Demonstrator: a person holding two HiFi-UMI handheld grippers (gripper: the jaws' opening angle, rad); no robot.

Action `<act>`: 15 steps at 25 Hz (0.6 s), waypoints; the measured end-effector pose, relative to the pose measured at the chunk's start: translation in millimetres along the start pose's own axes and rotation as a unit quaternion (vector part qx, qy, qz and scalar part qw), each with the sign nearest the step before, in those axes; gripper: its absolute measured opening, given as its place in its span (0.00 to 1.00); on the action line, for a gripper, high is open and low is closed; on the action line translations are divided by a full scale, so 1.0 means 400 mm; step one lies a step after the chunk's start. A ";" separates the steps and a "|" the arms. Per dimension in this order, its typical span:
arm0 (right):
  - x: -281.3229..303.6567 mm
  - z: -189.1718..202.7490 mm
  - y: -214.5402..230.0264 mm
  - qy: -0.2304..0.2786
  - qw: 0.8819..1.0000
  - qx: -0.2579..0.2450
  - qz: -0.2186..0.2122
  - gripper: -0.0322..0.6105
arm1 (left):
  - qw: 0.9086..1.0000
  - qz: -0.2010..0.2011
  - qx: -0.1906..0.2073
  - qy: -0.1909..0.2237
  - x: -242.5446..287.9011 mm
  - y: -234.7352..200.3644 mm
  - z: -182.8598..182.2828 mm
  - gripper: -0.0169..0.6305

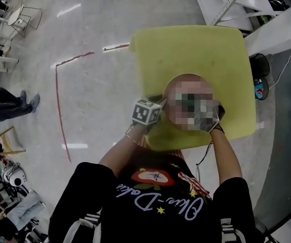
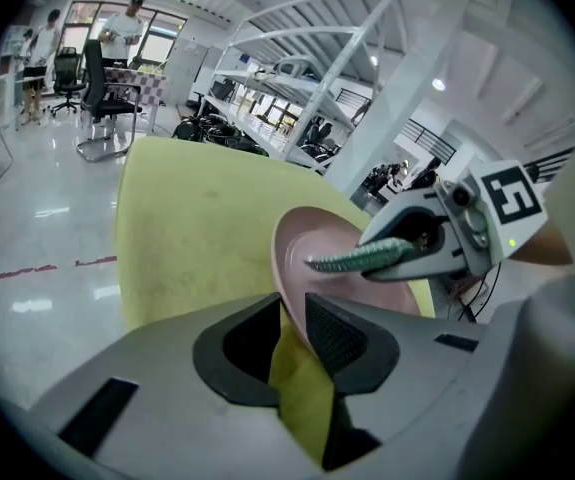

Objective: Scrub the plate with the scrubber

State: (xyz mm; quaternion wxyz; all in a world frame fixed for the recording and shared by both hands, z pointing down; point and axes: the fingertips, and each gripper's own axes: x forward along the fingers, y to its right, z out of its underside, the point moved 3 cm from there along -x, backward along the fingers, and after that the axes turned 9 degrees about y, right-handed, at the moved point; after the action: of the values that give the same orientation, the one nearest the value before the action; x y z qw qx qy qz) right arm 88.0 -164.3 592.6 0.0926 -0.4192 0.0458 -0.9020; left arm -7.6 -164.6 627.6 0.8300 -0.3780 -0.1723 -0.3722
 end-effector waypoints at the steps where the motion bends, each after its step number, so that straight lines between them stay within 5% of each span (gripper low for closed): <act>1: -0.003 0.006 0.028 -0.004 1.000 -0.001 0.018 0.15 | 1.000 0.000 0.000 -0.001 -0.001 -0.001 0.001 0.14; 6: 0.002 0.040 0.121 -0.023 0.998 -0.019 0.056 0.15 | 1.000 0.001 0.004 -0.005 0.006 0.002 0.000 0.14; 15: 0.047 0.076 0.112 -0.036 0.997 -0.055 0.037 0.15 | 1.000 0.002 0.008 -0.007 0.000 -0.005 0.000 0.14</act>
State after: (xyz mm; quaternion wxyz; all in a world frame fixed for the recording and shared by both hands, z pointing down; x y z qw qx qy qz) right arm 105.1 -212.0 618.9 0.1045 -0.4538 0.1073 -0.8784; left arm -9.1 -165.7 628.5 0.8326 -0.3738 -0.1802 -0.3669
